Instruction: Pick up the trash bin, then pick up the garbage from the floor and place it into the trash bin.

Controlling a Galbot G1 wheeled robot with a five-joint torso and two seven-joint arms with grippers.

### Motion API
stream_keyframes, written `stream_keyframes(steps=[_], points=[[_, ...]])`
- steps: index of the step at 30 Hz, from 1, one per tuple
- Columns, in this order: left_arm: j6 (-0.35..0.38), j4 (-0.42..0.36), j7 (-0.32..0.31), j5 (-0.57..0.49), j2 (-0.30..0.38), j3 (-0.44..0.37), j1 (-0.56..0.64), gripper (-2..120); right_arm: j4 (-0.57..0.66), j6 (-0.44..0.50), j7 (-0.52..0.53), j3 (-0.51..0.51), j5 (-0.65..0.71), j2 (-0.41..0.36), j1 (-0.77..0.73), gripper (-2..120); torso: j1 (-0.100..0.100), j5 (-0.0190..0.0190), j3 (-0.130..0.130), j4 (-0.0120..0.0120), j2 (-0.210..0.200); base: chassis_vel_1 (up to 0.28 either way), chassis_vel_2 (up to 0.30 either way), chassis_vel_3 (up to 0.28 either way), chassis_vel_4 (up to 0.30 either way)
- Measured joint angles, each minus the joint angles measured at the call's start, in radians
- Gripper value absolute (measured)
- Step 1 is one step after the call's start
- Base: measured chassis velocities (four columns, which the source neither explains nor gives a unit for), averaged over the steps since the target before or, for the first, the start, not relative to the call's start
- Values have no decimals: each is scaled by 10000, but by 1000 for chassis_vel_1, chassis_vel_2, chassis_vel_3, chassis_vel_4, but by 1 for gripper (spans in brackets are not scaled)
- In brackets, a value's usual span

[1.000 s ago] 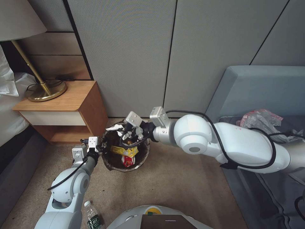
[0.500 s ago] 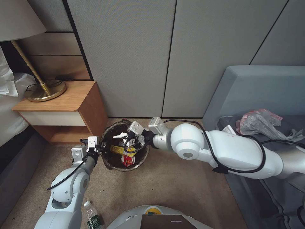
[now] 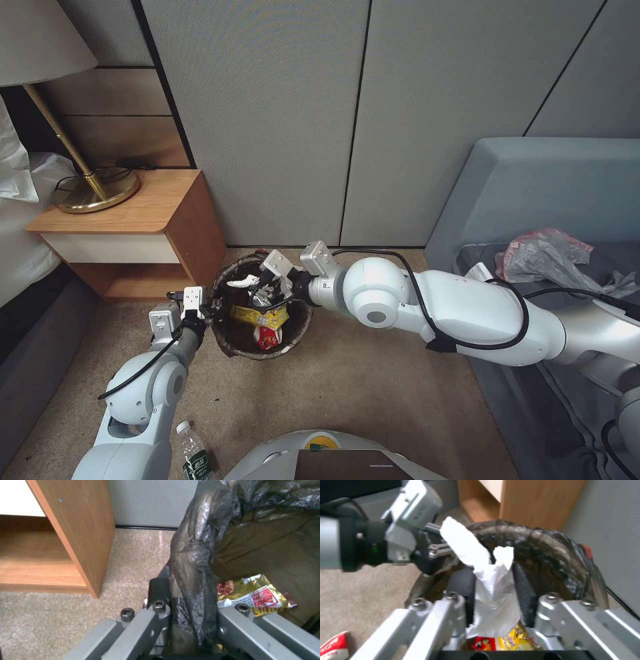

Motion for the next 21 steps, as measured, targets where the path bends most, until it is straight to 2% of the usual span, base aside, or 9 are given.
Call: stream_keyframes(steps=[7,8,10,12,15,16,18,21], points=[[0,35,-40,-8,-9,39,-84,0,-75,23,177,281,98,-98,-54,59,0,1,0,-1,0,0,0,0,0],[0,35,-40,-8,-9,39,-84,0,-75,23,177,281,98,-98,-54,59,0,1,0,-1,0,0,0,0,0],[0,47,-58,-8,-11,48,-105,0,-43,17,196,370,115,-142,-99,69,0,1,0,-1,0,0,0,0,0],[0,48,-60,-8,-11,51,-108,0,-34,17,196,383,118,-152,-104,72,0,1,0,-1,0,0,0,0,0],[0,84,-68,-3,-11,65,-112,0,124,15,204,680,196,-224,-180,88,0,2,0,-1,0,0,0,0,0],[0,84,-68,-3,-11,65,-112,0,124,15,204,680,196,-224,-180,88,0,2,0,-1,0,0,0,0,0],[0,111,-68,5,-12,65,-110,0,327,15,295,1075,414,-268,-231,97,0,2,0,-1,0,0,0,0,0],[0,126,-62,8,-9,65,-111,0,486,9,370,1387,716,-327,-244,100,0,1,0,-1,0,0,0,0,0]])
